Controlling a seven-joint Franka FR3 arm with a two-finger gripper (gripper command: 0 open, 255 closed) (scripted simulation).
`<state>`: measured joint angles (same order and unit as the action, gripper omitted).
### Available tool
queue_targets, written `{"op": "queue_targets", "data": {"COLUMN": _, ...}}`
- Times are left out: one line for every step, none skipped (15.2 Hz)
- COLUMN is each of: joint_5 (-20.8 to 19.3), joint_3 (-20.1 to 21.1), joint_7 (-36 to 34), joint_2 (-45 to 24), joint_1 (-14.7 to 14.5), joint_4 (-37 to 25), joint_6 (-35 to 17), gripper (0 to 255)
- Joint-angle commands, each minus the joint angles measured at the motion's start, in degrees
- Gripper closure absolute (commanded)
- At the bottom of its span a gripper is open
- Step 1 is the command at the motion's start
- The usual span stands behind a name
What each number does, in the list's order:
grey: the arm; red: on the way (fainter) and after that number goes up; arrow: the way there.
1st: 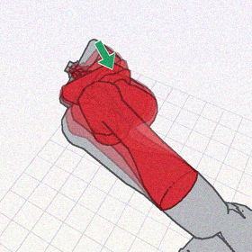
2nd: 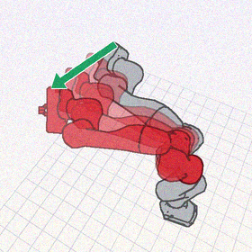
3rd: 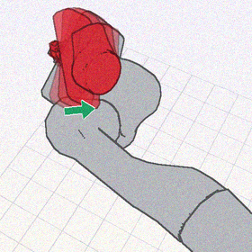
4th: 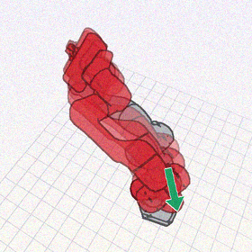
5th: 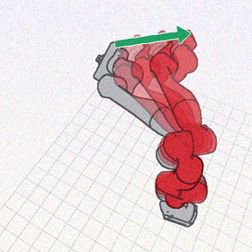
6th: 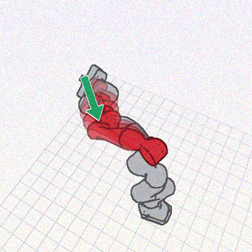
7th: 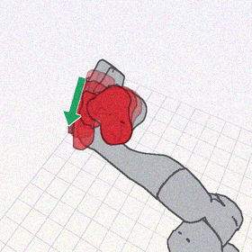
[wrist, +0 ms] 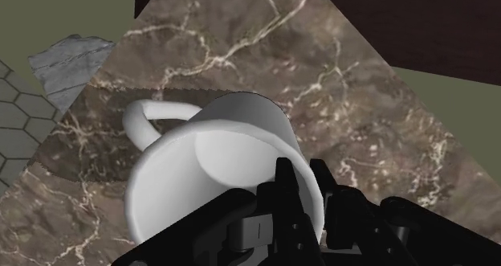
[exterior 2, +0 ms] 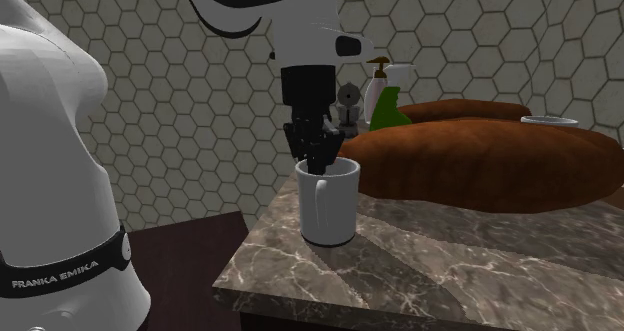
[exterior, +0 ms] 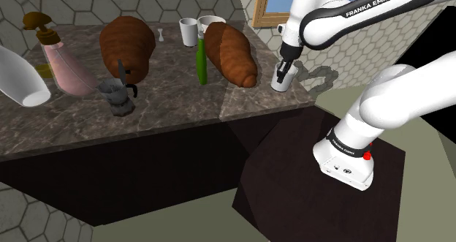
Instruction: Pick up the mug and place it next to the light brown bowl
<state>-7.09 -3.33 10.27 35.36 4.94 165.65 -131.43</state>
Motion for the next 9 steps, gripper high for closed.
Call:
{"op": "queue_targets", "data": {"joint_5": 0.0, "joint_3": 0.0, "joint_7": 0.0, "joint_2": 0.0, "joint_1": 0.0, "joint_4": 0.0, "joint_6": 0.0, "gripper": 255}}
{"op": "queue_targets", "data": {"joint_5": 0.1, "joint_3": 0.0, "joint_7": 0.1, "joint_2": 0.7, "joint_1": 0.0, "joint_4": -0.4, "joint_6": 1.1, "gripper": 255}}
{"op": "queue_targets", "data": {"joint_5": 0.2, "joint_3": 0.0, "joint_7": 0.2, "joint_2": 1.3, "joint_1": -0.1, "joint_4": -0.9, "joint_6": 2.2, "gripper": 255}}
{"op": "queue_targets", "data": {"joint_5": 0.3, "joint_3": 0.1, "joint_7": 0.2, "joint_2": 1.9, "joint_1": -0.1, "joint_4": -1.4, "joint_6": 3.2, "gripper": 255}}
{"op": "queue_targets", "data": {"joint_5": 0.3, "joint_3": 0.1, "joint_7": 0.3, "joint_2": 2.4, "joint_1": -0.2, "joint_4": -1.8, "joint_6": 4.3, "gripper": 255}}
{"op": "queue_targets", "data": {"joint_5": 0.4, "joint_3": 0.1, "joint_7": 0.4, "joint_2": 3.0, "joint_1": -0.2, "joint_4": -2.3, "joint_6": 5.3, "gripper": 255}}
{"op": "queue_targets", "data": {"joint_5": 0.5, "joint_3": 0.2, "joint_7": 0.4, "joint_2": 3.5, "joint_1": -0.2, "joint_4": -2.8, "joint_6": 6.3, "gripper": 255}}
{"op": "queue_targets", "data": {"joint_5": 0.6, "joint_3": 0.2, "joint_7": 0.5, "joint_2": 4.0, "joint_1": -0.3, "joint_4": -3.4, "joint_6": 7.3, "gripper": 255}}
{"op": "queue_targets", "data": {"joint_5": 0.6, "joint_3": 0.2, "joint_7": 0.6, "joint_2": 4.4, "joint_1": -0.3, "joint_4": -3.9, "joint_6": 8.3, "gripper": 255}}
